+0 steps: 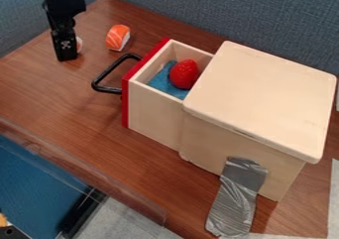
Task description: Close the drawer
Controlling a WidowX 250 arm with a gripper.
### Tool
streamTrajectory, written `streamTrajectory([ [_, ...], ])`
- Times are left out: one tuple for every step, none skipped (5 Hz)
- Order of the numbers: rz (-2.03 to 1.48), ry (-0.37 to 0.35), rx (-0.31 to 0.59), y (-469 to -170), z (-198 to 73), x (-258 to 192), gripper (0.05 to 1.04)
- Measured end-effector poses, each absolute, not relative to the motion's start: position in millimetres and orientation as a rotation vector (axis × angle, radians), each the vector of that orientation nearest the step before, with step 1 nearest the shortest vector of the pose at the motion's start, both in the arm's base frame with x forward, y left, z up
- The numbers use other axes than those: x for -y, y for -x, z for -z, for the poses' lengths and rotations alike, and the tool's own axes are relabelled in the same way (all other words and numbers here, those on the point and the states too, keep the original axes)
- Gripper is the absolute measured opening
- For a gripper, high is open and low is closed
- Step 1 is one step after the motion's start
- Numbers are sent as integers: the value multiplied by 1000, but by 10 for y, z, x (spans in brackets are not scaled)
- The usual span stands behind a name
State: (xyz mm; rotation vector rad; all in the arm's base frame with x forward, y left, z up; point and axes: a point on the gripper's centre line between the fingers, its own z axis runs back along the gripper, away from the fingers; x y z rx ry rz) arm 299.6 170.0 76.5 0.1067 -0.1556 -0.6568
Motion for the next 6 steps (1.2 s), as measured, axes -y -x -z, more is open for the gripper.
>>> streamTrajectory([
  [659, -83, 138, -2986, -663, -1683, 1001],
  [721, -95, 179, -3056, -635, -1691, 1001],
  [754, -80, 191, -3060, -527, -1748, 1001],
  [854, -92, 239, -3163, -535, -1793, 1001],
  [1019, -99, 251, -3220, -545, -1791, 1001],
  [1128, -104, 267, -3235, -527, -1738, 1001],
])
